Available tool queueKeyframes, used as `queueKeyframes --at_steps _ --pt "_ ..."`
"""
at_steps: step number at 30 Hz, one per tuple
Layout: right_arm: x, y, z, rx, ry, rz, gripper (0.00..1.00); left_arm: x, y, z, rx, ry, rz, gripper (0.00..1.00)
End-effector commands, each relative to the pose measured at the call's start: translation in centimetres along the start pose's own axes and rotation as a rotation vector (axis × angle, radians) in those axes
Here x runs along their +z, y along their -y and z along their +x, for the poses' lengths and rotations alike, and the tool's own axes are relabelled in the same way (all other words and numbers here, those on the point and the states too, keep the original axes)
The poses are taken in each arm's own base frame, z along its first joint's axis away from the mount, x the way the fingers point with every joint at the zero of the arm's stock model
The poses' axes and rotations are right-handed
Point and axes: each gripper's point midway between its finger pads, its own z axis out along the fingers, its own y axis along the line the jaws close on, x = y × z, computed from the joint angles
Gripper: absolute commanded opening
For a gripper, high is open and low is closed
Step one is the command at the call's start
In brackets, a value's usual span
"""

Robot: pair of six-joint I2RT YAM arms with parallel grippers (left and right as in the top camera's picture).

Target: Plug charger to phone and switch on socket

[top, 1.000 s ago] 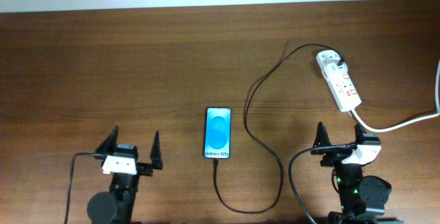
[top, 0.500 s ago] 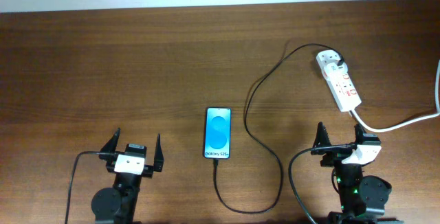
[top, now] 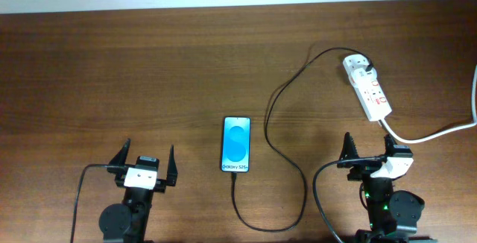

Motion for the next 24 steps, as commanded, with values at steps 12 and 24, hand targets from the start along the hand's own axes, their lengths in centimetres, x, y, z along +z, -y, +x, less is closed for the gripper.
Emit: queueKeyframes --at_steps 12,24 --pt "0.0 -0.1 0.29 -0.004 -0.006 -0.003 0.98 -0.01 -0.18 0.23 -0.104 -0.006 -0.013 0.99" --pt "0.0 -0.1 0.28 -0.004 -0.005 -0.004 0.99 -0.01 -0.18 0.23 -0.104 -0.006 -0.013 0.99"
